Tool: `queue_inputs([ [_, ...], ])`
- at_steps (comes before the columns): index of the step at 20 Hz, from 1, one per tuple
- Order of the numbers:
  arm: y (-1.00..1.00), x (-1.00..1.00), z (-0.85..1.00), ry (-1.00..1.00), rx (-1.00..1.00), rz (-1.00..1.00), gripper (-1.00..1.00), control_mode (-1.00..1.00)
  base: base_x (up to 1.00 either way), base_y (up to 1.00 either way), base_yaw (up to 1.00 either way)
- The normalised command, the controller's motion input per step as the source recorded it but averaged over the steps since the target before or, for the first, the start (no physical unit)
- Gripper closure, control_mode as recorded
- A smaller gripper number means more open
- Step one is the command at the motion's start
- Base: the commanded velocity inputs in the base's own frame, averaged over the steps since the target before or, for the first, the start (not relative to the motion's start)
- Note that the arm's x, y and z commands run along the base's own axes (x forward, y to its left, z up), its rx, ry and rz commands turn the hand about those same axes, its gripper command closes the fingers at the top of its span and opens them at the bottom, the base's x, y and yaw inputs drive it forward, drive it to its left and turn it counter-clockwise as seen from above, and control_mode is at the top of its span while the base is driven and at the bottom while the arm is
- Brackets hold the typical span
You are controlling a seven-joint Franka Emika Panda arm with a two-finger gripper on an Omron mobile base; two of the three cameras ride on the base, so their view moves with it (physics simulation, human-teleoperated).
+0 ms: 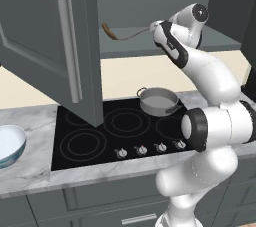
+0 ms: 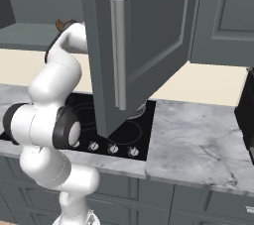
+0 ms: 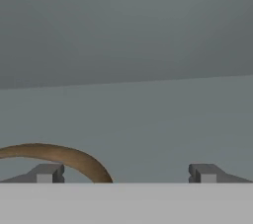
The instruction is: Open the cabinet and move the ladle to the pot. Then close the cabinet.
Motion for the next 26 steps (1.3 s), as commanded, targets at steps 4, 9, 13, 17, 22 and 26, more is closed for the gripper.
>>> queue_inputs([
  [4,0.00,0.21,-0.03,0.00,0.00,0.02,-1.00,-1.00,0.00,0.00,0.00],
  [9,0.00,0.18,-0.04,0.00,0.00,0.03,-1.00,-1.00,0.00,0.00,0.00],
  [13,0.00,0.22,-0.07,0.00,0.00,0.03,-1.00,-1.00,0.00,0.00,0.00],
  [17,0.00,0.23,-0.06,0.00,0.00,0.03,-1.00,-1.00,0.00,0.00,0.00],
  [22,0.00,0.22,-0.05,0.00,0.00,0.03,-1.00,-1.00,0.00,0.00,0.00],
  [26,0.00,0.17,-0.04,0.00,0.00,0.03,-1.00,-1.00,0.00,0.00,0.00],
])
